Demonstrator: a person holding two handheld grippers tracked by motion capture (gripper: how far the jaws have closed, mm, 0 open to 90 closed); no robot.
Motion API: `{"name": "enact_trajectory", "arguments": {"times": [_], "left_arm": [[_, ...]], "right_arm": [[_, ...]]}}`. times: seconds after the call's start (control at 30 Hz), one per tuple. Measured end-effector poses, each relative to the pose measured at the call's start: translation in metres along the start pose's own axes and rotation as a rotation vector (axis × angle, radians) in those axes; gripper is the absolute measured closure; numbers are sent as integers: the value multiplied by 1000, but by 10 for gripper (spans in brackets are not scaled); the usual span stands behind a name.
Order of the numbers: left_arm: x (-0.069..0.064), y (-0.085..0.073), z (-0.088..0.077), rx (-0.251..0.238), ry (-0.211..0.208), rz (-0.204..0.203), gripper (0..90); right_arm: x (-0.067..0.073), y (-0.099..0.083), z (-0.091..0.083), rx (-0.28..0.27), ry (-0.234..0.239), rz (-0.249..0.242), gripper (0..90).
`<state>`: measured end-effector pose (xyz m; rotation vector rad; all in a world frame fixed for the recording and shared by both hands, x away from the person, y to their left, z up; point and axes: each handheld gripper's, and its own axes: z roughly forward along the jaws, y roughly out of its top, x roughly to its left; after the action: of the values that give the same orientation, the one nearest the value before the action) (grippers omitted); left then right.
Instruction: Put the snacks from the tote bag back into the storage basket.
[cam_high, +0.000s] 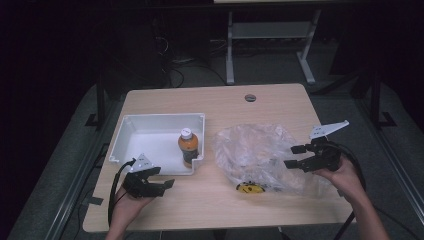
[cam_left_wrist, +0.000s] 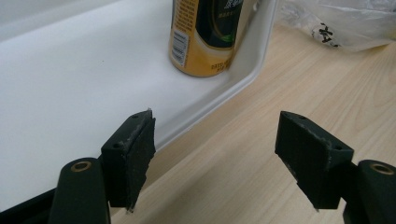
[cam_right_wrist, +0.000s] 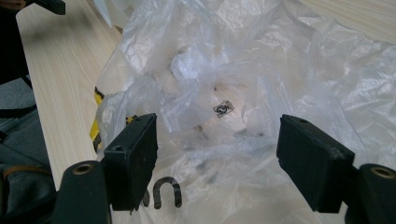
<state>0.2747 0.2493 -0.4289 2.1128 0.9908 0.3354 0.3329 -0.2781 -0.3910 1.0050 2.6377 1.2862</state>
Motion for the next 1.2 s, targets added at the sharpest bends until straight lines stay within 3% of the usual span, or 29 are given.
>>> {"name": "enact_trajectory", "arguments": {"times": [0.57, 0.7, 1.1, 1.2], "left_arm": [[-2, -1, 2, 5, 0, 1, 281], [-2, 0, 2, 13, 0, 19, 281], [-5, -1, 4, 20, -1, 9, 281], [-4, -1, 5, 21, 0, 22, 280]], "right_arm": [[-4, -30, -5, -15, -8, 34, 283], [-2, -36, -6, -19, -7, 41, 283], [6, -50, -8, -39, -8, 23, 279], [8, -54, -9, -47, -10, 23, 278]]}}
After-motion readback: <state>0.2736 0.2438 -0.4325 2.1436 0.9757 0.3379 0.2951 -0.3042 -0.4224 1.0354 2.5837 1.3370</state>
